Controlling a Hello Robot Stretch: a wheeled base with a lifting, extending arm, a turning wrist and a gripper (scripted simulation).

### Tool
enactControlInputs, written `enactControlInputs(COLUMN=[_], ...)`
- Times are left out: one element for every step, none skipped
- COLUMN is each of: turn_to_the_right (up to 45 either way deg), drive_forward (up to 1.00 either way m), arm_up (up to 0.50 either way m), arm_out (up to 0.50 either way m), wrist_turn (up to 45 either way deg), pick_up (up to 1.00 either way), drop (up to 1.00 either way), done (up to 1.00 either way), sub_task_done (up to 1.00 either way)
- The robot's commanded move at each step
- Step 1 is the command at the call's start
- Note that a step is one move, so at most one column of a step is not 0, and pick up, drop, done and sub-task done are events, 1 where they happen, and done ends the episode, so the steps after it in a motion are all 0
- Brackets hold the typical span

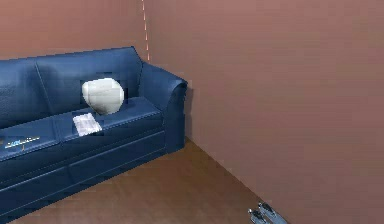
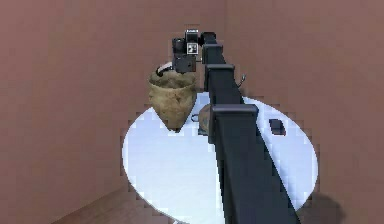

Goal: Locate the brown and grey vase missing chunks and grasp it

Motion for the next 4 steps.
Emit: enactControlInputs(turn_to_the_right=[0.0,0.0,0.0,0.0], drive_forward=[0.0,0.0,0.0,0.0], arm_up=[-0.18,0.0,0.1,0.0], arm_out=[0.0,0.0,0.0,0.0], wrist_turn=[0.0,0.0,0.0,0.0], pick_up=[0.0,1.0,0.0,0.0], drop=[0.0,0.0,0.0,0.0], done=[0.0,0.0,0.0,1.0], sub_task_done=[0.0,0.0,0.0,0.0])
